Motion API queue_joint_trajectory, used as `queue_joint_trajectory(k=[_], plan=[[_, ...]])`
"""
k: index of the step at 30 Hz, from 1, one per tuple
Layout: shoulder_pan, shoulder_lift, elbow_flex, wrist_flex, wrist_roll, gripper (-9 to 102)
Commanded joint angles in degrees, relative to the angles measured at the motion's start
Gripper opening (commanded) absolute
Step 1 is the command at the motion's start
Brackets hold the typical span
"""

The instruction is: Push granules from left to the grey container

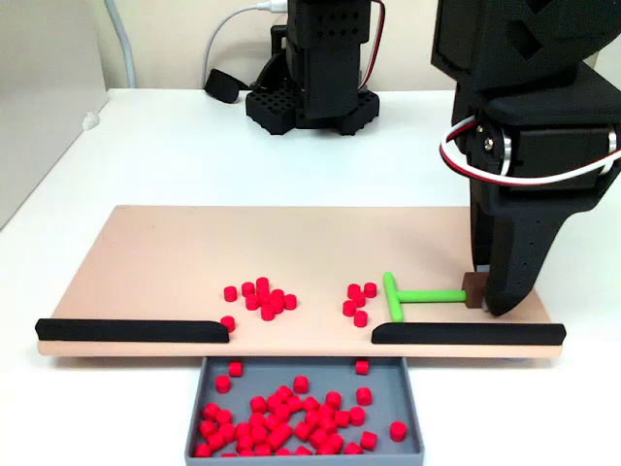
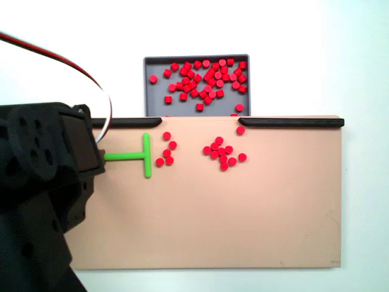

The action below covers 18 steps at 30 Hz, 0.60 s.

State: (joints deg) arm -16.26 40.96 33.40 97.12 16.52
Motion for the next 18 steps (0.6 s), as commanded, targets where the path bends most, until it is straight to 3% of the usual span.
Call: queue_joint_trajectory(k=[1,18], plan=[[0.79,0.79,-1.67,-0.09,-0.70,0],[1.93,0.62,-1.67,-0.09,-2.37,0]])
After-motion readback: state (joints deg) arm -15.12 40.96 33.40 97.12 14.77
